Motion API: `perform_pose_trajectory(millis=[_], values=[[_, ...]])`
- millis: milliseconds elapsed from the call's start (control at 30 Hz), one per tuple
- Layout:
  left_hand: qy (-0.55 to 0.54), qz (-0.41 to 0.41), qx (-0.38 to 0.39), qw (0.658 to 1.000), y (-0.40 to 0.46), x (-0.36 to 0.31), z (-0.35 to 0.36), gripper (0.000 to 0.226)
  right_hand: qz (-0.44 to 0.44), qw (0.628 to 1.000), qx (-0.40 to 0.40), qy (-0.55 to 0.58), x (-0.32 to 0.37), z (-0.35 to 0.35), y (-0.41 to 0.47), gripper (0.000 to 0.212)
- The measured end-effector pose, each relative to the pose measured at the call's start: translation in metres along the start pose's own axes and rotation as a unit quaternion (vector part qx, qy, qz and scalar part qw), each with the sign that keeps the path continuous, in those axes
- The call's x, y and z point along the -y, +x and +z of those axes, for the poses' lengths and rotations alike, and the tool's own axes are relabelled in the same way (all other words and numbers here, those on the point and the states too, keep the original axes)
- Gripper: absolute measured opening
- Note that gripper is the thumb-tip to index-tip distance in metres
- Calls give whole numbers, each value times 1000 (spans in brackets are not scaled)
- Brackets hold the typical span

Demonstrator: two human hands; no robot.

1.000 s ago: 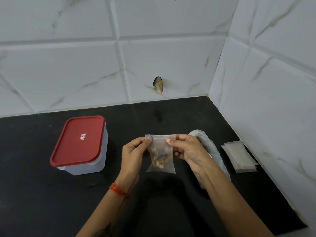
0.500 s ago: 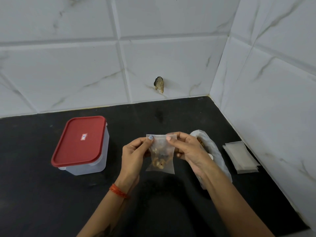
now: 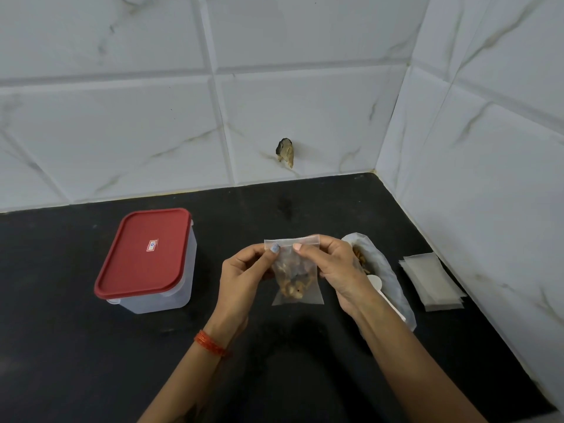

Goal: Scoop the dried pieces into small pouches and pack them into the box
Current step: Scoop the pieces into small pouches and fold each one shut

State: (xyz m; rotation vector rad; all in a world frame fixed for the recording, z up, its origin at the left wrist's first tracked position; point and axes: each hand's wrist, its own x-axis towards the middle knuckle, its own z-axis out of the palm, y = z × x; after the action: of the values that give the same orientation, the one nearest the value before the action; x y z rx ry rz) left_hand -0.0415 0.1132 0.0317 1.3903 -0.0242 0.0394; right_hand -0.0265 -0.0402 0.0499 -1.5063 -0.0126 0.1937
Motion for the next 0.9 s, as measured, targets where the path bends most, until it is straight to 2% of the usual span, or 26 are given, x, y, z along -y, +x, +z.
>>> perform_pose_trajectory(millis=[467,900], values=[[3,12,-11,1000,3,1,0,14,-14,1000,4,9,0,-1,3,6],[8,13,-48,999,4,5,2,10,35,999,7,11,-3,2,4,9]])
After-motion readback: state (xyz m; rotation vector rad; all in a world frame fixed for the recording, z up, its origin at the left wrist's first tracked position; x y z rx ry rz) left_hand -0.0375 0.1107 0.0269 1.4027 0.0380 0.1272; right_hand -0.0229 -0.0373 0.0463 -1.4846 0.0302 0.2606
